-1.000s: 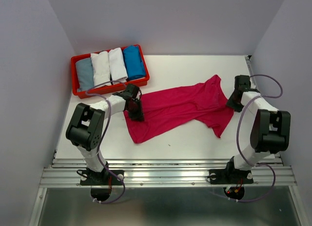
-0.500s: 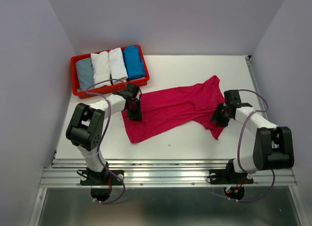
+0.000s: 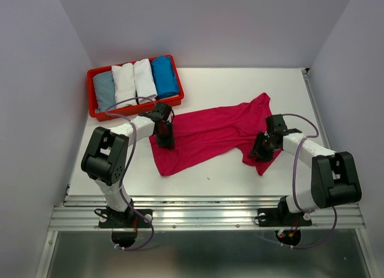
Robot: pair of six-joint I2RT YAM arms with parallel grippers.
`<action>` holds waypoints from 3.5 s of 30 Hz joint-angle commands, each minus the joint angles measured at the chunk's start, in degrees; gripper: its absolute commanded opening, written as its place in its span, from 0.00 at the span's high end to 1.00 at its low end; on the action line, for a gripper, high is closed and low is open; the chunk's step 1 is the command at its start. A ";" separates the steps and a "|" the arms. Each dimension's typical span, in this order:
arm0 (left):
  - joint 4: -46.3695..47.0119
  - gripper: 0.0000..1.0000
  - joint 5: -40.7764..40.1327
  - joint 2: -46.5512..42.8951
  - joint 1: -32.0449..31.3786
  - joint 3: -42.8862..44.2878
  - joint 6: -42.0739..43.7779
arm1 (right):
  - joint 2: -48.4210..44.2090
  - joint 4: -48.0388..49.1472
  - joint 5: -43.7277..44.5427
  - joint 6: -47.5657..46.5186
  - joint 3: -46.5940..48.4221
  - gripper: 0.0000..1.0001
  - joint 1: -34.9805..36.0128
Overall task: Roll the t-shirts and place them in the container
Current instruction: Fold the T-shirt at the center of the board.
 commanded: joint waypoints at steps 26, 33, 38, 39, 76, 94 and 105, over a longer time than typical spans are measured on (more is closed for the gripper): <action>-3.49 0.67 -2.32 -2.45 0.55 -0.57 2.37 | -6.40 -6.70 20.57 10.86 0.33 0.58 6.15; -3.49 0.67 -2.14 -2.80 0.46 -0.66 2.81 | -1.92 -7.74 24.69 15.24 -3.54 0.52 2.10; -4.02 0.67 -2.76 -3.07 0.81 -0.22 3.51 | -0.67 -11.09 29.79 18.33 -4.24 0.50 0.16; -4.19 0.67 -2.84 -2.98 0.98 -0.14 3.68 | -0.85 -11.70 31.36 18.68 -4.16 0.50 0.16; -5.60 0.67 -2.23 -4.38 1.60 1.63 2.28 | -12.96 -13.79 13.10 22.80 -12.59 0.52 14.66; -8.15 0.67 -2.84 -7.11 1.60 4.43 2.63 | -13.45 -16.29 29.53 26.51 6.56 0.38 13.00; -9.03 0.67 -2.93 -7.90 2.57 5.14 3.51 | -2.62 4.82 18.02 23.25 5.16 0.39 0.69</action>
